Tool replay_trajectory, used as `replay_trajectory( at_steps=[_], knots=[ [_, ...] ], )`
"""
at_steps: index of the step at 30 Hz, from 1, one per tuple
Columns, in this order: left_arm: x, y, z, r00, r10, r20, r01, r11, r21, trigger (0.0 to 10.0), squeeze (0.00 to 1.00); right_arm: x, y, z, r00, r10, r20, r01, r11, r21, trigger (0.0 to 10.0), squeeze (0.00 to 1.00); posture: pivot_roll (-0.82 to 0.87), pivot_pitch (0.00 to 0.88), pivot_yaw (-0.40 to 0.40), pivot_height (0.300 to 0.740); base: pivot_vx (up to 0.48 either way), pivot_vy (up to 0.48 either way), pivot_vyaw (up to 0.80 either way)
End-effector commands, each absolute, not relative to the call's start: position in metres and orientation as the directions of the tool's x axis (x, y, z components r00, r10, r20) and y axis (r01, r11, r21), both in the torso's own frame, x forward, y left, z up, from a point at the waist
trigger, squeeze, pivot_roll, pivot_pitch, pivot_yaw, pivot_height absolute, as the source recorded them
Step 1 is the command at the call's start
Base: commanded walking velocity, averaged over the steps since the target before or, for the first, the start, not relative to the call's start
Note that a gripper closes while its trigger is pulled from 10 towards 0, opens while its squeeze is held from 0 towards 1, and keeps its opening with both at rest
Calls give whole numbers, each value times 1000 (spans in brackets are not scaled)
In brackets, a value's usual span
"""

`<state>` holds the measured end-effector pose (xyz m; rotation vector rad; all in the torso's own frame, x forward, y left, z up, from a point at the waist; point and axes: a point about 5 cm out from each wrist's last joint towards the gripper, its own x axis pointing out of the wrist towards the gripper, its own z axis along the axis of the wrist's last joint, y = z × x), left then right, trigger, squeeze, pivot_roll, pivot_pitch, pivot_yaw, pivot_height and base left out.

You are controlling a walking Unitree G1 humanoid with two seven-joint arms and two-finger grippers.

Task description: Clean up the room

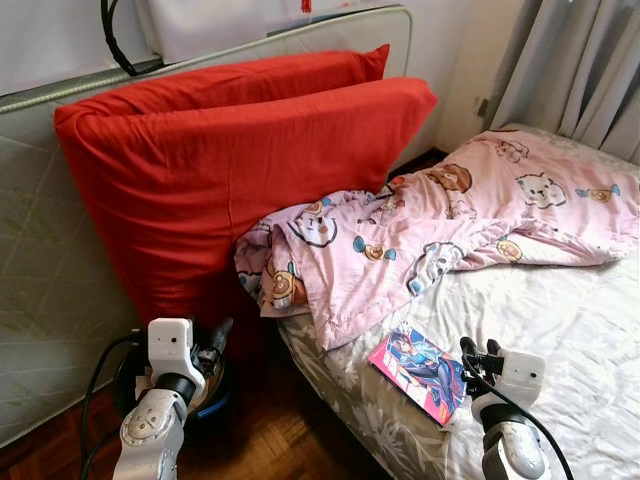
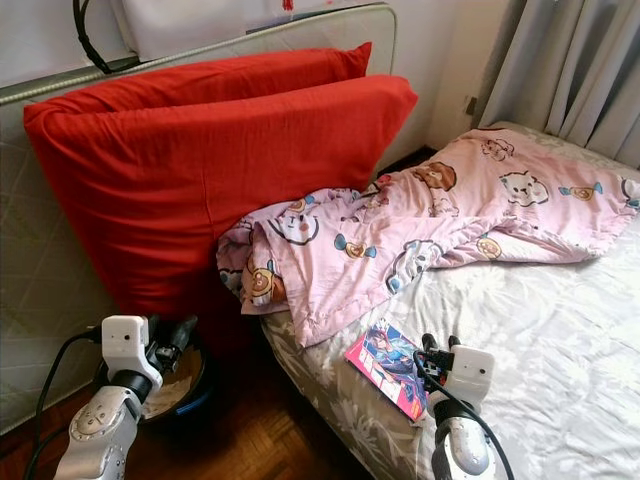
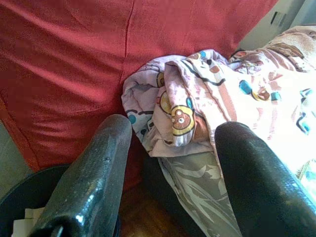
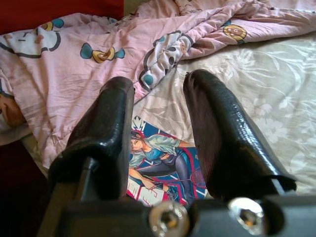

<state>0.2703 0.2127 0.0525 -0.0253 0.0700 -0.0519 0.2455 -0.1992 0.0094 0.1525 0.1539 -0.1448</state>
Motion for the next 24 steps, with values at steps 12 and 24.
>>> replay_trajectory(
  at_steps=[12, 24],
  knots=[
    [259, 219, 48, 996, -28, -89, 26, 999, -22, 10000, 0, 248, -198, 10, 981, -98, -165, 119, 985, 124, 10000, 0, 19, 57, -17, 665, 0, 0, 0],
    [263, 218, 52, 995, -47, -84, 48, 999, 3, 10000, 0, 254, -195, 13, 982, -95, -163, 117, 985, 127, 10000, 0, 19, 64, -8, 665, 0, 0, 0]
  ],
)
